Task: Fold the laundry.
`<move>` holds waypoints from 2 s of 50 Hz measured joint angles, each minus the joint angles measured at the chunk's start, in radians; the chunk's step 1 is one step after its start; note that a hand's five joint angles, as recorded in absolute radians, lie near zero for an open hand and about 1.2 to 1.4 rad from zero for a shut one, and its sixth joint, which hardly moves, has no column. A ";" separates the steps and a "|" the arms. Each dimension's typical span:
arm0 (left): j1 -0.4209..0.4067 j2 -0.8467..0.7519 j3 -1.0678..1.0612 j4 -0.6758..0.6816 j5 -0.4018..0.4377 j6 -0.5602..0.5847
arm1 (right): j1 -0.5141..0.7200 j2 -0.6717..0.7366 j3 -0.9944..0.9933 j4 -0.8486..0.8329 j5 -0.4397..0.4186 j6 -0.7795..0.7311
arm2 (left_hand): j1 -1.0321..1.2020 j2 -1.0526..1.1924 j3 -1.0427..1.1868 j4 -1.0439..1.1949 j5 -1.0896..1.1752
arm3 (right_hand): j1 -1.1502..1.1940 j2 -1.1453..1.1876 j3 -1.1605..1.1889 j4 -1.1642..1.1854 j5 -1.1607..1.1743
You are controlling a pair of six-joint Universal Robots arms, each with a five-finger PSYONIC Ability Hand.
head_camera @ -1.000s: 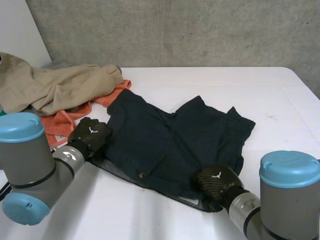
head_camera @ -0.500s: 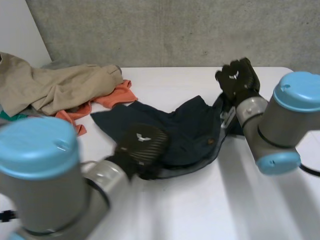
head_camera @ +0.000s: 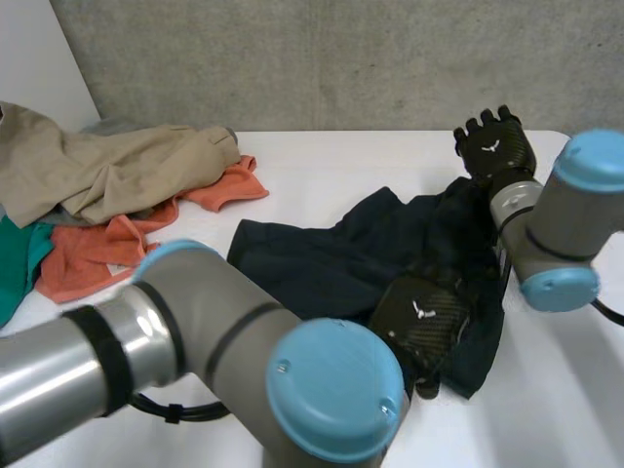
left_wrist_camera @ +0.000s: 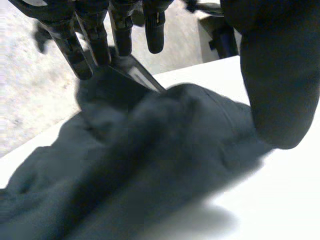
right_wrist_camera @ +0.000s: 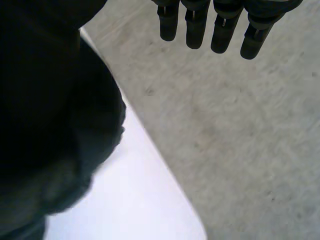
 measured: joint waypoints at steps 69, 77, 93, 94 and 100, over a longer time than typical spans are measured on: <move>0.534 0.466 -0.279 -0.035 0.127 0.241 | 0.124 -0.634 0.395 0.465 0.070 0.144 | 0.906 0.967 0.955 0.970 0.919 | 0.834 0.934 0.950 0.978 0.920; 0.531 0.672 -0.281 -0.200 0.134 0.185 | 0.113 -0.667 0.142 0.673 0.057 0.011 | 0.906 0.969 0.959 0.974 0.919 | 0.839 0.935 0.950 0.983 0.920; 0.515 0.356 -0.125 -0.148 0.132 0.208 | -0.018 -0.380 -0.027 0.636 -0.218 0.004 | 0.906 0.971 0.959 0.974 0.919 | 0.846 0.938 0.950 0.987 0.929; 0.517 0.304 -0.078 -0.124 0.132 0.224 | -0.023 -0.339 -0.053 0.608 -0.214 0.010 | 0.906 0.971 0.959 0.974 0.919 | 0.846 0.938 0.950 0.987 0.929; 0.519 0.127 0.186 0.041 0.128 0.326 | -0.024 -0.184 -0.238 0.327 -0.117 0.041 | 0.906 0.971 0.961 0.974 0.919 | 0.846 0.938 0.955 0.987 0.929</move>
